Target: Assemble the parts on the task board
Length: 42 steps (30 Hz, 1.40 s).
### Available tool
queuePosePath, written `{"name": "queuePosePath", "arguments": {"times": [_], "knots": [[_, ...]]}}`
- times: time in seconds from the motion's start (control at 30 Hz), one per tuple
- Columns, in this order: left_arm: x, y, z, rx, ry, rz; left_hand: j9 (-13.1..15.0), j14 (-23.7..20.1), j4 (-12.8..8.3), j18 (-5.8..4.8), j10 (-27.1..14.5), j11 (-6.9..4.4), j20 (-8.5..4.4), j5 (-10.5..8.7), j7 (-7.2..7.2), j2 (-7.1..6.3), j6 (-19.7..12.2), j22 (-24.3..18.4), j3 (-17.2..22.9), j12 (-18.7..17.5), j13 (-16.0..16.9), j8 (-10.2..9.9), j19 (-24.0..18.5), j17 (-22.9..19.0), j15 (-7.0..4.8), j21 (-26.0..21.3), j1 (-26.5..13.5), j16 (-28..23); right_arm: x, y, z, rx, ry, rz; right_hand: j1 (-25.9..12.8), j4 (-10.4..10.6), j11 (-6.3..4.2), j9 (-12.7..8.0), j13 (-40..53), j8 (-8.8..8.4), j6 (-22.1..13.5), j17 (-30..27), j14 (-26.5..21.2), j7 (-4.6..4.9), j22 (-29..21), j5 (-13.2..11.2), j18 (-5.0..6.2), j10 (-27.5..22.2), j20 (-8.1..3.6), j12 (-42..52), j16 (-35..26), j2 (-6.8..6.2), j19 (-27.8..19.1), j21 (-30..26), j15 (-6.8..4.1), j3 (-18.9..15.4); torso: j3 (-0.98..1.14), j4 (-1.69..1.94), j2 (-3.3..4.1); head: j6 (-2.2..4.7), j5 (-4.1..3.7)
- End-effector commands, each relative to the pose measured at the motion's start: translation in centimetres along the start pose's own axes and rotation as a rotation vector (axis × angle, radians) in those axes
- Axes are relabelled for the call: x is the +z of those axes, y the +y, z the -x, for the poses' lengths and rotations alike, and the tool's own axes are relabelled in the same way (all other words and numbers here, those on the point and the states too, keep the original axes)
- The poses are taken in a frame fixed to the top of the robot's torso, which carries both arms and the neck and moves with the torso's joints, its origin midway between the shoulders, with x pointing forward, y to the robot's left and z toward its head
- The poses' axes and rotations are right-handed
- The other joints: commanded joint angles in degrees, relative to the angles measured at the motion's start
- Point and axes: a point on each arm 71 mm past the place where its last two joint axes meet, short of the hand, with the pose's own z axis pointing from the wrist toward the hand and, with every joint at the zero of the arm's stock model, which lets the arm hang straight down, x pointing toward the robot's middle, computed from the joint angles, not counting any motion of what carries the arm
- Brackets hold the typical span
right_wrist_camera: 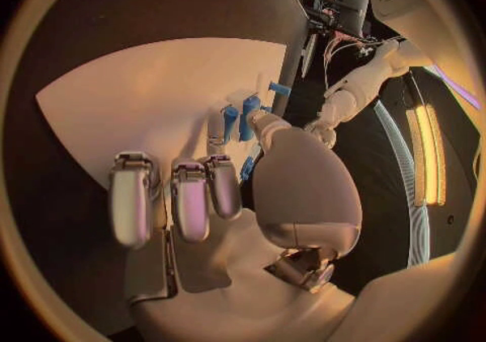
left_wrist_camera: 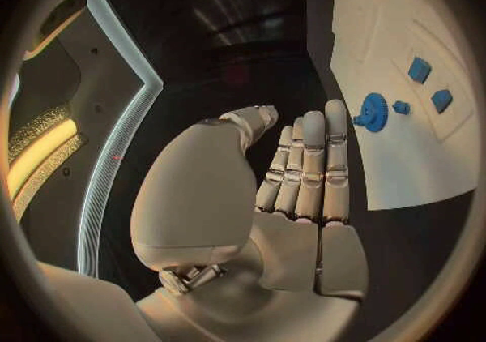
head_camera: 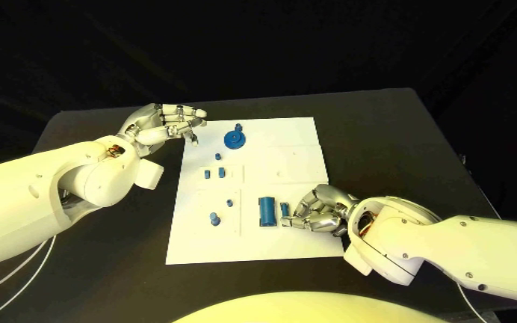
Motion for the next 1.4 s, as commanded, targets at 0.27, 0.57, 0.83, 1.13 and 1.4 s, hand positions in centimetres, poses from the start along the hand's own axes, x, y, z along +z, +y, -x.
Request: {"name": "queuePosePath", "arguments": {"times": [0.27, 0.57, 0.83, 1.13, 1.4], "knots": [[0.00, -0.05, -0.09, -0.005, 0.015, -0.004, -0.06, -0.45, 0.47, 0.33, -0.25, -0.03, 0.42, 0.27, -0.01, 0.47, -0.43, -0.09, 0.04, 0.36, -0.10, 0.04, 0.00, -0.08, -0.06, -0.35, -0.41, 0.19, 0.04, -0.09, -0.09, -0.050, 0.034, 0.011, 8.47, -2.55, -0.66, -0.38, 10.79, -0.46, 0.49, 15.06, 6.07, -0.17, 13.37, -6.41, -0.41, 3.06, -0.35, 0.13, 0.34, -0.73, 4.68, 0.27, -0.62, 2.18, 0.03, -0.02, 0.02, -0.06, 0.02], [0.01, -0.02, -0.07, -0.005, 0.014, -0.001, -0.06, -0.45, 0.47, 0.33, -0.25, -0.03, 0.42, 0.27, -0.01, 0.47, -0.43, -0.09, 0.04, 0.36, -0.10, 0.04, 0.00, -0.08, -0.06, -0.35, -0.41, 0.19, 0.30, -0.30, 0.11, -0.042, 0.026, -0.001, 6.82, -0.28, -0.45, -0.60, 10.85, -0.59, 0.84, 15.06, 6.07, 0.08, 13.39, -7.93, -0.43, 3.11, -0.26, 0.18, 0.34, -0.24, 4.70, 0.36, -0.46, 1.88, 0.00, 0.06, 0.02, -0.01, 0.02], [0.01, -0.01, -0.05, -0.005, 0.013, 0.001, -0.06, -0.46, 0.49, 0.33, -0.26, -0.04, 0.43, 0.29, -0.02, 0.53, -0.43, -0.11, 0.09, 0.39, -0.11, 0.05, 0.00, -0.09, -0.07, -0.38, -0.40, 0.20, 0.51, -0.44, 0.28, -0.033, 0.022, -0.009, 5.82, 0.10, -0.43, -0.60, 10.91, -0.54, 0.95, 15.06, 6.07, 0.10, 13.40, -8.04, -0.44, 3.17, -0.22, 0.28, 0.34, 0.03, 4.71, 0.43, -0.44, 1.42, 0.00, 0.02, 0.03, -0.06, 0.04], [0.01, 0.00, -0.06, -0.006, 0.015, 0.002, -0.05, -0.47, 0.50, 0.34, -0.28, -0.05, 0.43, 0.29, -0.02, 0.55, -0.43, -0.13, 0.14, 0.42, -0.12, 0.06, 0.01, -0.10, -0.08, -0.40, -0.37, 0.21, 0.62, -0.50, 0.28, -0.032, 0.030, -0.013, 4.77, 0.12, -0.39, -0.61, 10.92, -0.51, 0.96, 15.06, 6.07, 0.12, 13.40, -8.10, -0.43, 3.17, -0.19, 0.27, 0.34, -0.05, 4.71, 0.41, -0.41, 0.59, 0.01, -0.01, 0.01, -0.11, 0.05], [0.00, 0.02, -0.05, -0.006, 0.016, 0.004, -0.05, -0.52, 0.24, 0.38, -0.31, -0.10, 0.37, 0.36, -0.06, 0.80, -0.41, -0.12, 0.48, 0.53, -0.15, 0.10, 0.07, -0.14, -0.15, -0.40, 0.08, 0.23, 0.65, -0.51, 0.20, -0.041, 0.044, -0.014, 7.16, -0.89, -0.57, -0.59, 10.86, -0.48, 0.79, 15.06, 6.07, -0.09, 13.37, -7.68, -0.41, 3.11, -0.24, 0.14, 0.34, -0.66, 4.68, 0.30, -0.53, 0.45, 0.01, -0.01, 0.01, -0.14, 0.02]]}}
